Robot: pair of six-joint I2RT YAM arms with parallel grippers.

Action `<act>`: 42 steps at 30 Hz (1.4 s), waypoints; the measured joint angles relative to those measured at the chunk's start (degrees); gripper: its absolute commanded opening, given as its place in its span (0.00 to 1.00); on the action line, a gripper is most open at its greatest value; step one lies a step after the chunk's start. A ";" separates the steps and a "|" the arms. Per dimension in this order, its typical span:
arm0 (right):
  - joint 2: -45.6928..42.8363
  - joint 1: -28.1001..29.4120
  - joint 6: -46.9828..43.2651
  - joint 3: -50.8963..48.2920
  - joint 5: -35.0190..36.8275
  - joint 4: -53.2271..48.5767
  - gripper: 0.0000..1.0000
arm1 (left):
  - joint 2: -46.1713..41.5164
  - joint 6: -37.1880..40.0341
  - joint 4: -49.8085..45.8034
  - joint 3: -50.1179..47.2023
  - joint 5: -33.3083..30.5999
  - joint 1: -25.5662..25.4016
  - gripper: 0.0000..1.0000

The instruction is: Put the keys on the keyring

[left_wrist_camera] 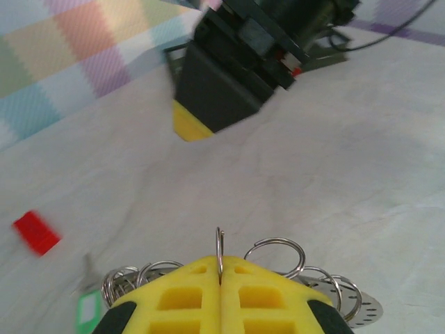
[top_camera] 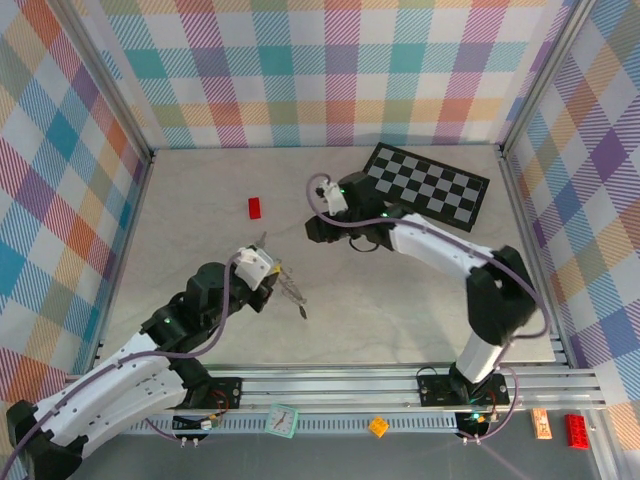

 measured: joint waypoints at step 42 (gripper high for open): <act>48.78 15.47 -10.75 53.44 25.97 -18.27 0.41 | -16.15 -5.20 -13.14 0.20 -30.08 7.74 0.00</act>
